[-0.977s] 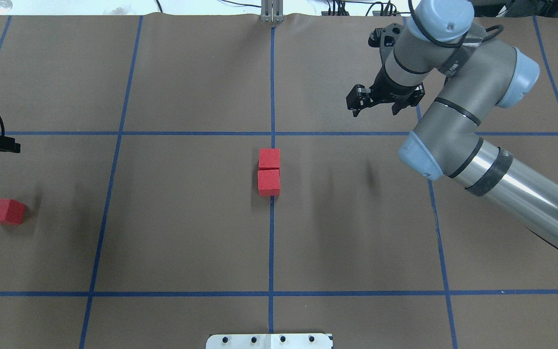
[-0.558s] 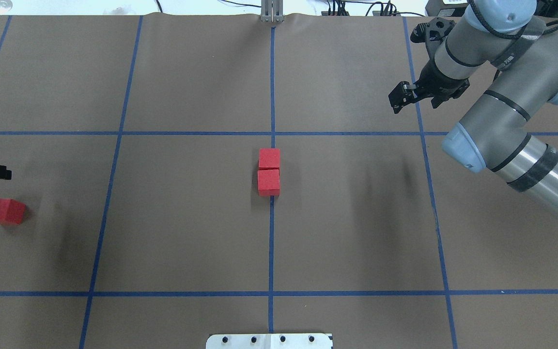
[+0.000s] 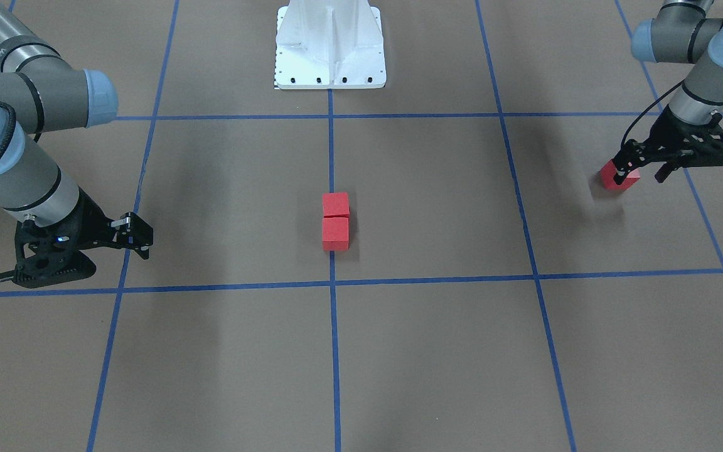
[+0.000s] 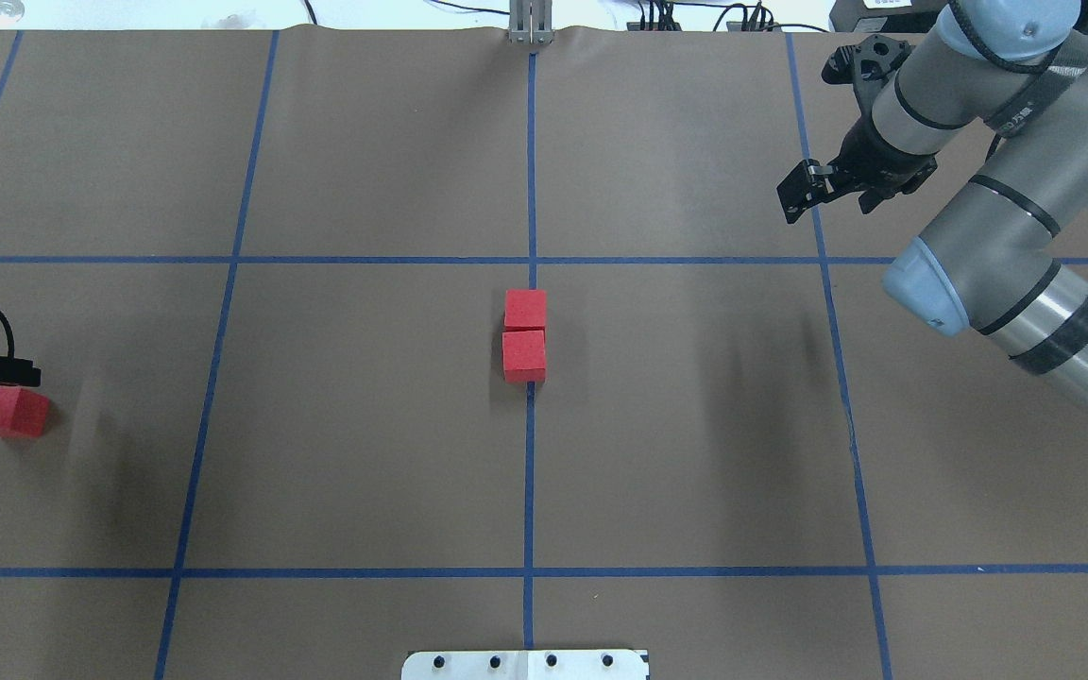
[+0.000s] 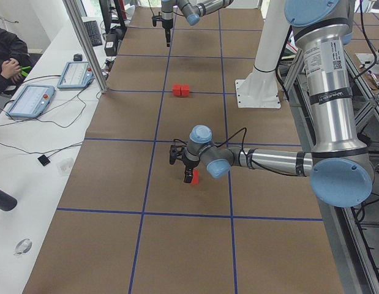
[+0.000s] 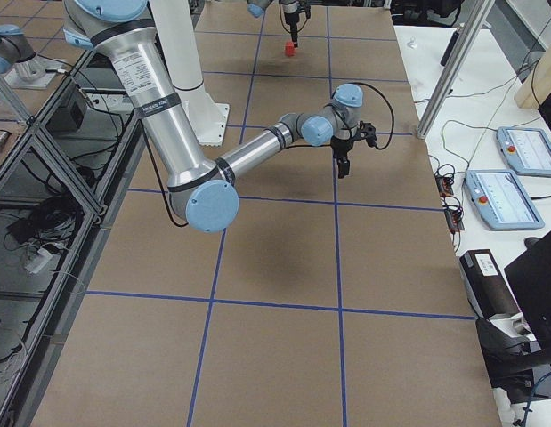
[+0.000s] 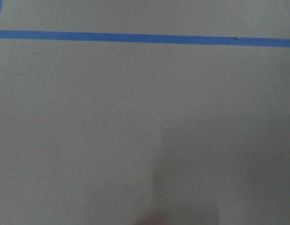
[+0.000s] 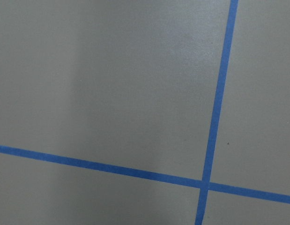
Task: Form red blocks into L shape at center
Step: 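Grasp the last red cube with the left gripper and lift it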
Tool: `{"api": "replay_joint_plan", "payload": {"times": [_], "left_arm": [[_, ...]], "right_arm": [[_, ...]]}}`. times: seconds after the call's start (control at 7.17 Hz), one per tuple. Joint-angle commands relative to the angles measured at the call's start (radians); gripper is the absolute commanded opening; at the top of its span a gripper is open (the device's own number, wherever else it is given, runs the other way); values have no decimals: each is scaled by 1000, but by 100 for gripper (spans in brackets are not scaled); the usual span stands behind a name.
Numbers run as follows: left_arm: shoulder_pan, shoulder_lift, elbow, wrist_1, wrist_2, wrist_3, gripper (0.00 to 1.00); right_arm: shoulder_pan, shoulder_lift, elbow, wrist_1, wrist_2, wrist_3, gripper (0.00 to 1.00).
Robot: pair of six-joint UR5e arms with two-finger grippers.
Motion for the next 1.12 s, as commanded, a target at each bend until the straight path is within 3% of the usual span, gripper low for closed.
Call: {"api": "replay_joint_plan", "payload": {"times": [0.0,0.42,0.56,0.84,0.98], "left_arm": [[31,10,3,1,2,-2,100],[55,12,15,5,2,-2,100],[55,12,15,5,2,-1,92],[55,7,27,5,2,7,89],[55,6,27,5,2,7,77]], "right_arm": [[2,-1,-1,0,-1,0,99],[0,-1,-1,0,-1,0,99],[0,-1,0,0,-1,0,99],[-1,-1,-1,0,-3,0,99],[-1,-1,-3,0,-4,0,99]]}}
